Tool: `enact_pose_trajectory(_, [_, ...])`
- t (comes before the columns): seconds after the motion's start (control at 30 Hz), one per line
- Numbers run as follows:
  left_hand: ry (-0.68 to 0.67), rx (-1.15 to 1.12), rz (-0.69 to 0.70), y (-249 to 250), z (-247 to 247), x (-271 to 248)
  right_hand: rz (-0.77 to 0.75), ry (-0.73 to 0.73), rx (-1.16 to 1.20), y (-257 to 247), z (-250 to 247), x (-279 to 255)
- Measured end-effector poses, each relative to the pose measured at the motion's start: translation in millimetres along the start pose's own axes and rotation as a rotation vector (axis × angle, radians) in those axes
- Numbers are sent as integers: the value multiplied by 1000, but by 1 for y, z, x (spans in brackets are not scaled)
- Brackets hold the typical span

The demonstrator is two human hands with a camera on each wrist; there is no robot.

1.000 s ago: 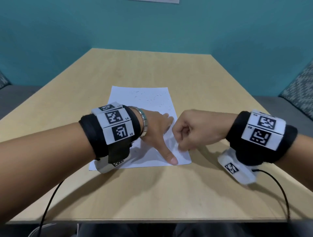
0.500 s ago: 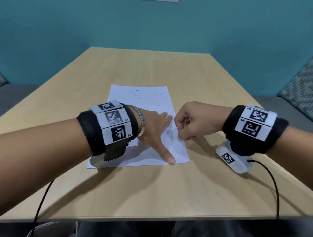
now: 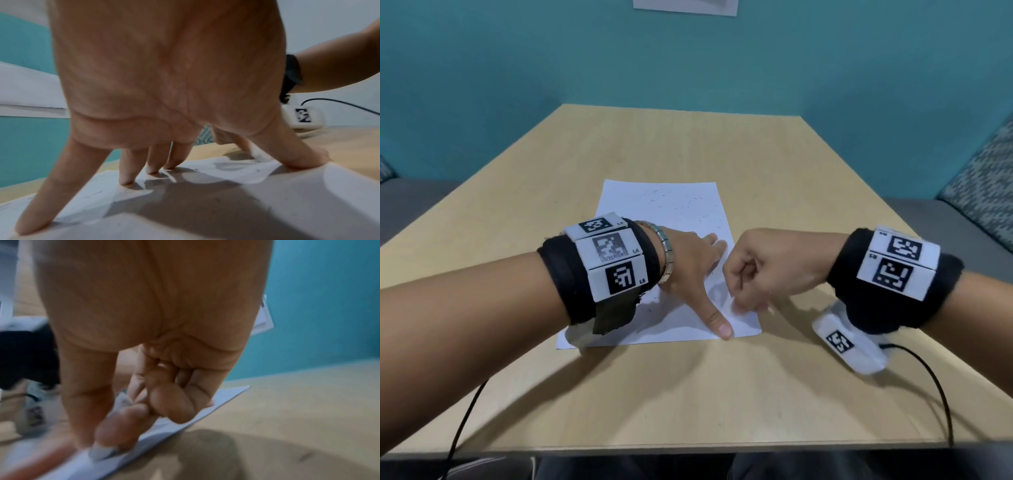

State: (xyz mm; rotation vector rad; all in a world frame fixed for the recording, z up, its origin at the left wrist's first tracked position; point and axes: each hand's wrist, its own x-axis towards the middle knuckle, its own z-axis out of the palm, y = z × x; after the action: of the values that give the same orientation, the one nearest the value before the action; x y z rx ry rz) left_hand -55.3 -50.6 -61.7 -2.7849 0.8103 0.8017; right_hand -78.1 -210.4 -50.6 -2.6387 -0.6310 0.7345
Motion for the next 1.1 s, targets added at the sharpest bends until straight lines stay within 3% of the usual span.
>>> enact_pose_trajectory(0.13, [5, 9, -18, 2, 0, -2, 65, 185, -57, 7, -10, 8])
enact_pose_trajectory(0.27, [-10, -27, -17, 0, 0, 0, 30, 3, 18, -4, 7, -7])
enact_pose_trajectory(0.33, [-24, -32, -26, 0, 1, 1, 45, -4, 34, -2, 6, -10])
enact_pose_trajectory(0.63, [7, -77, -46, 3, -6, -10, 232, 370, 10, 28, -6, -2])
enact_pose_trajectory(0.93, [240, -171, -49, 2, -7, -2, 399, 415, 2, 23, -9, -3])
enact_pose_trajectory(1.1, [503, -323, -68, -8, -12, 0, 399, 464, -3, 2, -10, 33])
